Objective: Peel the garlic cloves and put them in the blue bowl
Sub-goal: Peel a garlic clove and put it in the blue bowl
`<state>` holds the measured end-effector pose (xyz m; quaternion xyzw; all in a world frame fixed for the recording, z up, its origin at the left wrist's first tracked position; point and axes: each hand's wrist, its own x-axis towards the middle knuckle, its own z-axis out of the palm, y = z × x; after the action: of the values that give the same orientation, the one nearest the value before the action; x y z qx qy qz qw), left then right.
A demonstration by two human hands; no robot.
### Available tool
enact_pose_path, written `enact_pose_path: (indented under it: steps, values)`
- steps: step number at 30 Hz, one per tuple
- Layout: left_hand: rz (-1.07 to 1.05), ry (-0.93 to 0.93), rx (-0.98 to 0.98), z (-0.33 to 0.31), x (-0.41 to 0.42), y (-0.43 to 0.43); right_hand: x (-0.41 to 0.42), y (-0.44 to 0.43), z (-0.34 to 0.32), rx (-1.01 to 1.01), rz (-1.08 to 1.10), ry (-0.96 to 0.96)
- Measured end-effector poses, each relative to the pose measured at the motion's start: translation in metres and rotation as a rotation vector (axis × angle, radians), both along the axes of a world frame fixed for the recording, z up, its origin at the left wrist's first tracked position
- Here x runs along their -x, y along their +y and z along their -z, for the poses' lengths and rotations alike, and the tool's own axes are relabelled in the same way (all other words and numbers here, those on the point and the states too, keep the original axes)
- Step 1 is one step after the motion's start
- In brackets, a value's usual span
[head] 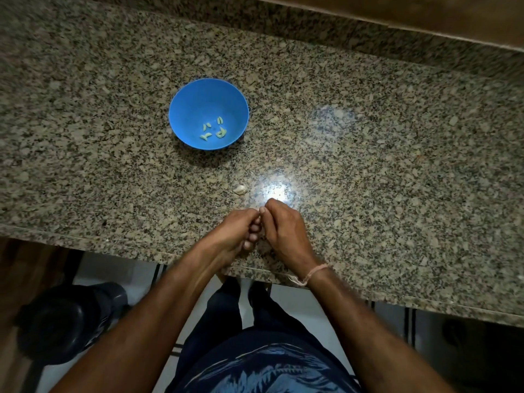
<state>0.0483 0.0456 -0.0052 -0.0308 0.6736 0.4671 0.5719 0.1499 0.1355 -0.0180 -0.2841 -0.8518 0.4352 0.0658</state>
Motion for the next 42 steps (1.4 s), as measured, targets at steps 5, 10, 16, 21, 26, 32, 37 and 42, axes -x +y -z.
enact_pose_path:
  steps: [5,10,16,21,26,32,37,42]
  values:
    - [0.431,1.116,-0.059,0.011,-0.009,-0.01,0.008,0.011,-0.016,0.922,0.326,-0.158]
    - [-0.005,0.073,0.02,0.01,0.004,-0.005,-0.001,-0.001,0.001,-0.019,-0.014,-0.089]
    - [0.128,0.623,0.044,0.007,0.008,-0.014,0.003,0.003,0.002,0.059,0.054,-0.045]
    - [0.181,0.685,-0.001,0.007,0.013,-0.021,0.004,0.0,-0.003,0.053,0.082,-0.03]
    - [0.179,0.778,-0.02,0.002,0.014,-0.024,0.009,-0.009,-0.009,0.299,0.26,-0.027]
    - [0.11,0.716,-0.05,0.002,0.015,-0.02,0.006,-0.009,-0.018,0.806,0.433,0.01]
    - [-0.078,0.29,-0.054,0.008,0.013,-0.015,0.006,-0.01,-0.008,0.228,0.286,0.032]
    - [-0.073,0.374,-0.055,0.005,0.011,-0.011,0.009,-0.011,-0.008,0.144,0.291,0.015]
